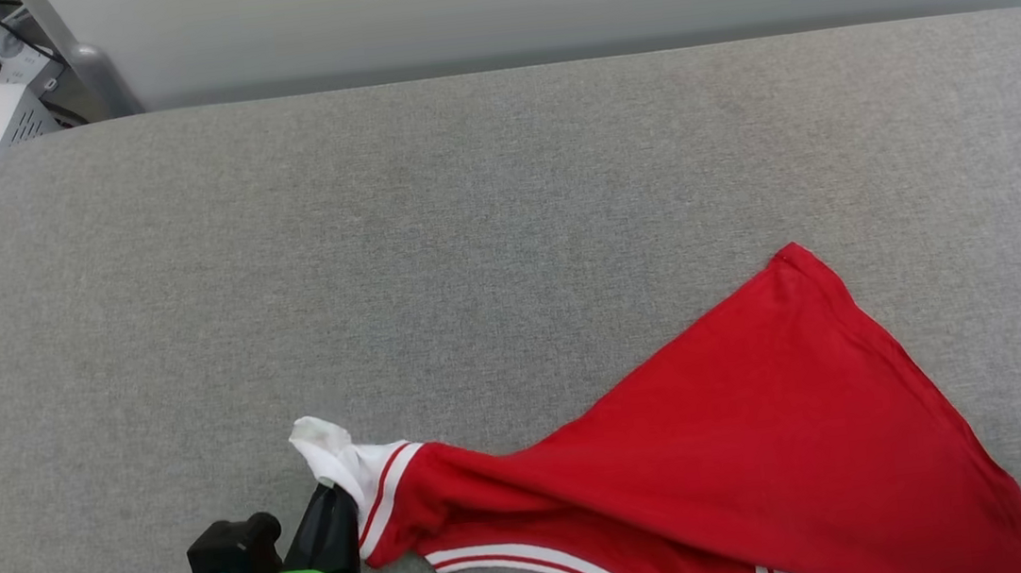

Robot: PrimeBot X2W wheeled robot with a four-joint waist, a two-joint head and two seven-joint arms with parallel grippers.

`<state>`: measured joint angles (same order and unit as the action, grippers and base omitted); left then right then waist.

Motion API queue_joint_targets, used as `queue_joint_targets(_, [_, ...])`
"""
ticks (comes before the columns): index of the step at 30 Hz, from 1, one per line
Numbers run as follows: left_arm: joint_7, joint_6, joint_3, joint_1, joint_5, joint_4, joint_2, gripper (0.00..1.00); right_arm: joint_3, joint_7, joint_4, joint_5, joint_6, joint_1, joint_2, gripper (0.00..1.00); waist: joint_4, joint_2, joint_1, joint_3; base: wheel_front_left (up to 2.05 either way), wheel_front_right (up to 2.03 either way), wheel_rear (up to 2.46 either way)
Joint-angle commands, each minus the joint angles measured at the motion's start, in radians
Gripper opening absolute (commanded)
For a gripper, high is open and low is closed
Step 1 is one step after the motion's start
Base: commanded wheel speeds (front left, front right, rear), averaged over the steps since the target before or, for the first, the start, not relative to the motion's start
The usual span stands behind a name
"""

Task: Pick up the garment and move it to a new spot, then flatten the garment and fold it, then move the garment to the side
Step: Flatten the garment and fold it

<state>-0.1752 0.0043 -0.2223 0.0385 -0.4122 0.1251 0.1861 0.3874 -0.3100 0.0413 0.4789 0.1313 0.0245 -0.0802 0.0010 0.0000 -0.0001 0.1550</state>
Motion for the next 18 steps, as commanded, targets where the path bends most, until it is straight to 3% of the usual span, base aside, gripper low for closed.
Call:
queue_joint_targets(1, [-0.007, -0.002, -0.001, -0.027, 0.0, -0.003, -0.004, 0.0, -0.025, 0.037, 0.006, 0.006, -0.001, -0.036, -0.022, 1.0, 0.015, 0.0, 0.0001, 0.015, 0.0, 0.0, 0.0])
queue_joint_targets(4, [-0.013, -0.005, -0.012, -0.052, 0.004, -0.006, -0.012, 0.0, -0.111, 0.08, 0.053, 0.02, -0.001, -0.104, -0.079, 1.0, 0.035, 0.0, 0.0001, 0.034, 0.0, 0.0, 0.0])
queue_joint_targets(7, [-0.019, -0.009, -0.023, -0.075, 0.008, -0.009, -0.021, 0.0, -0.196, 0.048, 0.106, 0.037, -0.001, -0.179, -0.145, 1.0, 0.056, 0.0, 0.0001, 0.052, 0.0, 0.0, 0.0])
queue_joint_targets(10, [-0.026, -0.015, -0.034, -0.096, 0.008, -0.009, -0.03, 0.0, -0.289, -0.049, 0.158, 0.06, -0.001, -0.266, -0.223, 1.0, 0.076, 0.0, 0.0001, 0.071, 0.0, 0.0, 0.0])
queue_joint_targets(11, [-0.032, -0.02, -0.045, -0.113, 0.01, -0.009, -0.04, 0.0, -0.378, -0.18, 0.201, 0.092, -0.001, -0.347, -0.297, 1.0, 0.097, 0.0, 0.0001, 0.088, 0.0, 0.0, 0.0])
queue_joint_targets(12, [-0.035, -0.022, -0.05, -0.119, 0.011, -0.009, -0.043, 0.0, -0.409, -0.234, 0.218, 0.105, -0.001, -0.377, -0.321, 1.0, 0.105, 0.0, 0.0001, 0.096, 0.0, 0.0, 0.0])
queue_joint_targets(18, [-0.049, -0.038, -0.075, -0.157, 0.015, -0.009, -0.062, 0.0, -0.539, -0.438, 0.287, 0.152, -0.001, -0.524, -0.391, 1.0, 0.146, 0.0, 0.0001, 0.148, 0.0, 0.0, 0.0])
